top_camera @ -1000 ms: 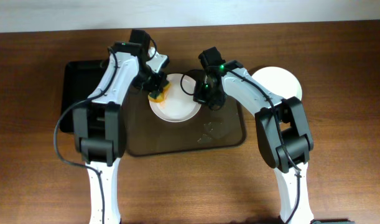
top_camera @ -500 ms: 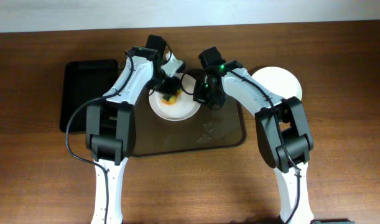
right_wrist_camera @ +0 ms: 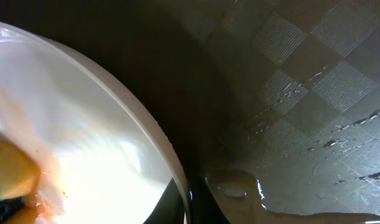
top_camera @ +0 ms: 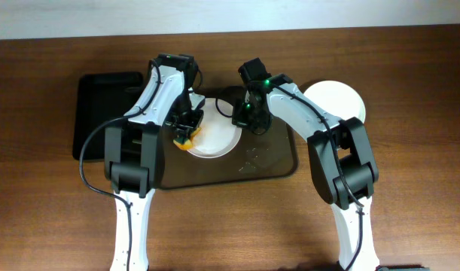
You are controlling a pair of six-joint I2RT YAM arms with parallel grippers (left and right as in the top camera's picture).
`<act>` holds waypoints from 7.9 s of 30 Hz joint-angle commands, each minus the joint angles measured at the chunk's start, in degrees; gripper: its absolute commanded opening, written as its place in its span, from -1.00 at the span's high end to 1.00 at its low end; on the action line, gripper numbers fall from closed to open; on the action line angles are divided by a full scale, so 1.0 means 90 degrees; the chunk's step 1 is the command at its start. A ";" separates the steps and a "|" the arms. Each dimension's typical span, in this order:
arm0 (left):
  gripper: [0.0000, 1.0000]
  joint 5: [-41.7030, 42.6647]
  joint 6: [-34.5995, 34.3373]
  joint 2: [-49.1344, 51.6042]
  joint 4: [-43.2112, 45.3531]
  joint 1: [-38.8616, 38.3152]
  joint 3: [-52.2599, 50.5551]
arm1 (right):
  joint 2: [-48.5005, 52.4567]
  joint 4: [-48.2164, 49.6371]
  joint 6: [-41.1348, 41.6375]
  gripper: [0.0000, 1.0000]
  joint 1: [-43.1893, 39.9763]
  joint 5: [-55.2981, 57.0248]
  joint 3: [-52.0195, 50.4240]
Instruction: Clean dirty plates on tray and stack at the side
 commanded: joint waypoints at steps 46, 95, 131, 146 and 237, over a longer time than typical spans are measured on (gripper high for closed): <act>0.99 0.1909 0.1200 0.0413 0.1795 0.0036 -0.0255 | 0.0180 0.0005 0.0194 0.92 -0.0061 0.0408 -0.0134; 0.99 0.3359 0.0250 0.0413 0.0228 0.1557 0.3305 | -0.0389 -0.0085 -0.0940 0.91 -0.0073 0.0151 -0.0070; 0.99 0.3038 0.0255 0.0415 0.0100 0.1506 0.3293 | -0.3198 -0.1615 -0.1064 0.92 -0.2212 0.2123 -0.0131; 1.00 0.2545 0.0250 0.0401 0.0029 0.1513 0.3296 | -0.1275 -0.1086 -0.1151 0.29 -0.4065 0.1379 -0.0704; -0.98 -0.0221 -0.0823 -0.0588 -0.1617 0.2441 0.6054 | -1.4523 0.5897 -0.3762 -0.97 -0.2268 0.0886 -1.1086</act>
